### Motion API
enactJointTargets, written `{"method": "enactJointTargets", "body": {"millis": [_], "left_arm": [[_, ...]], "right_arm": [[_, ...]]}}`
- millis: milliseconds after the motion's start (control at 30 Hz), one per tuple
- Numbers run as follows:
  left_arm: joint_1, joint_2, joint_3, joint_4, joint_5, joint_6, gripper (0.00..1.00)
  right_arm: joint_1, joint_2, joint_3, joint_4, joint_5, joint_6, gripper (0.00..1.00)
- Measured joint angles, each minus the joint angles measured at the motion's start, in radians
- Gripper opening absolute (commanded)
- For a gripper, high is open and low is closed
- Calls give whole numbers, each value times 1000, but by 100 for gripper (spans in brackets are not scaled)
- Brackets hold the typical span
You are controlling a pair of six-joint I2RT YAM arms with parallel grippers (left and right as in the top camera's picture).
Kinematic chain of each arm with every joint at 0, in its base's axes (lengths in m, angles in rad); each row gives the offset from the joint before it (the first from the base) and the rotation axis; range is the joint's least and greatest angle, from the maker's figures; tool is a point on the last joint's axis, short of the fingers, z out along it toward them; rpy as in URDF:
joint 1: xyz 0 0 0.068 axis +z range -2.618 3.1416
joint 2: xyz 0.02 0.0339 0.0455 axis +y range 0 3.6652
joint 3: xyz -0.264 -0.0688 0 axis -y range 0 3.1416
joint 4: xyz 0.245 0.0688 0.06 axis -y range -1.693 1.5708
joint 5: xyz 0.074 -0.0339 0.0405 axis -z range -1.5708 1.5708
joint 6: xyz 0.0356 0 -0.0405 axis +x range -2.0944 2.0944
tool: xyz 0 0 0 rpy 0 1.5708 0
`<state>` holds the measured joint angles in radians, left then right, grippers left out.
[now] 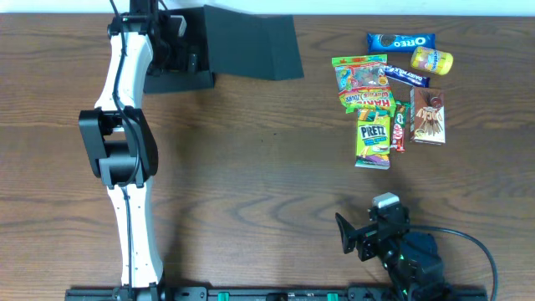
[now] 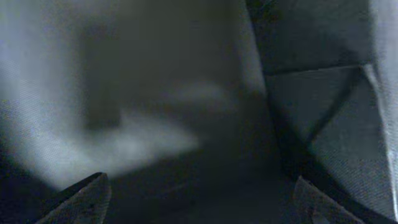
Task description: Pack container
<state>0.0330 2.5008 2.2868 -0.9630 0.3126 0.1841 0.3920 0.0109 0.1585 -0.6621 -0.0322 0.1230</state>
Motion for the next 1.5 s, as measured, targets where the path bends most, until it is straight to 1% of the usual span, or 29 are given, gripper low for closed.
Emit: {"method": "enactJointTargets", "body": {"millis": [233, 433, 533, 633, 833, 1000, 1100, 1167, 1233, 1333, 1400, 1500], "left_arm": [[0, 0, 0, -200, 15, -128, 96], [-21, 0, 0, -334, 68, -163, 96], [-77, 0, 0, -390, 77, -166, 95], [-155, 0, 0, -418, 78, -166, 95], [-270, 0, 0, -461, 85, -166, 95], [-297, 0, 0, -464, 85, -166, 95], [-296, -13, 0, -439, 71, -162, 95], [-287, -49, -2, -392, 37, -130, 96], [-274, -108, -2, -354, 2, -68, 95], [-244, -235, 0, -297, -56, 108, 95], [-221, -307, 10, -266, -85, 204, 95], [-181, -337, 26, -206, -105, 290, 95]], "right_arm": [[0, 0, 0, 0, 0, 0, 99], [0, 0, 0, 0, 0, 0, 99], [0, 0, 0, 0, 0, 0, 99], [0, 0, 0, 0, 0, 0, 99], [0, 0, 0, 0, 0, 0, 99], [0, 0, 0, 0, 0, 0, 99], [0, 0, 0, 0, 0, 0, 99], [0, 0, 0, 0, 0, 0, 99], [0, 0, 0, 0, 0, 0, 99], [0, 0, 0, 0, 0, 0, 99], [0, 0, 0, 0, 0, 0, 99], [0, 0, 0, 0, 0, 0, 99]]}}
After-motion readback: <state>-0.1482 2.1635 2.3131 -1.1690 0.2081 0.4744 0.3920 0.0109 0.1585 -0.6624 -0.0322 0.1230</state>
